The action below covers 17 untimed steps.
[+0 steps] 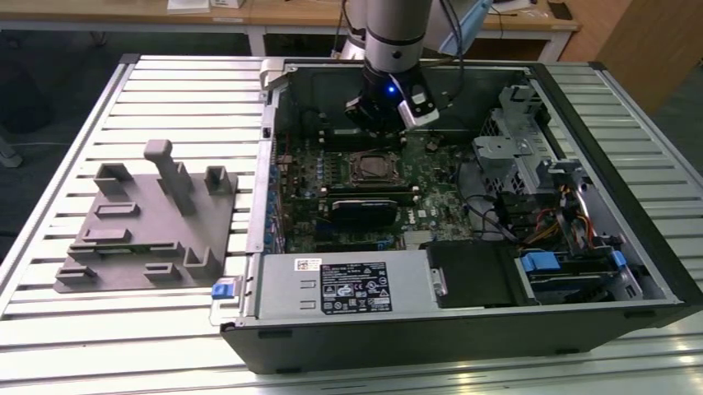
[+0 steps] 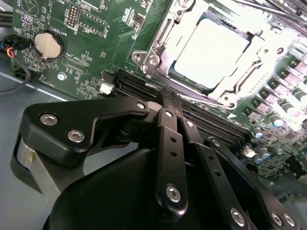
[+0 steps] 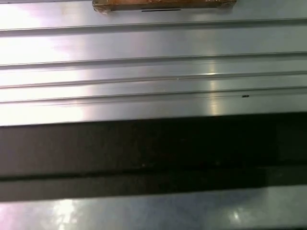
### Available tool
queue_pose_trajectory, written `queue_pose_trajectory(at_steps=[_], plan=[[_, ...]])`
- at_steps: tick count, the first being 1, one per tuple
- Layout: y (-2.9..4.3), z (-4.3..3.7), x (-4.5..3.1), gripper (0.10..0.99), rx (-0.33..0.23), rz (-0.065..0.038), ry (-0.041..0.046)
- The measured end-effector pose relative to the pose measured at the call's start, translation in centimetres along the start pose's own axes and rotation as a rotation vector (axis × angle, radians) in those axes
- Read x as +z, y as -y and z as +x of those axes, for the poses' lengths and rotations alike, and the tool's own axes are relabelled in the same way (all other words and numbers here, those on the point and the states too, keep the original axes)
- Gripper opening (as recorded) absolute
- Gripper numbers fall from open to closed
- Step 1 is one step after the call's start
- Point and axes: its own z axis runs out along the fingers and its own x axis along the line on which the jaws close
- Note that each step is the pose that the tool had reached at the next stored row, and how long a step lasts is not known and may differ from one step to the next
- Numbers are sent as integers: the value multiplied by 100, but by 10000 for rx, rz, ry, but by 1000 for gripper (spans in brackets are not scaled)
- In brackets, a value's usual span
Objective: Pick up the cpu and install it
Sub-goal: 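Install the first cpu locking lever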
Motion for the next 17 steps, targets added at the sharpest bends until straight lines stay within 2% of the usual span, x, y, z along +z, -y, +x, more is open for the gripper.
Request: queue_pose_trajectory(at_steps=[8, 17], plan=[[6, -14, 68, 106, 0, 11, 1], [3, -17, 47, 106, -3, 42, 6]])
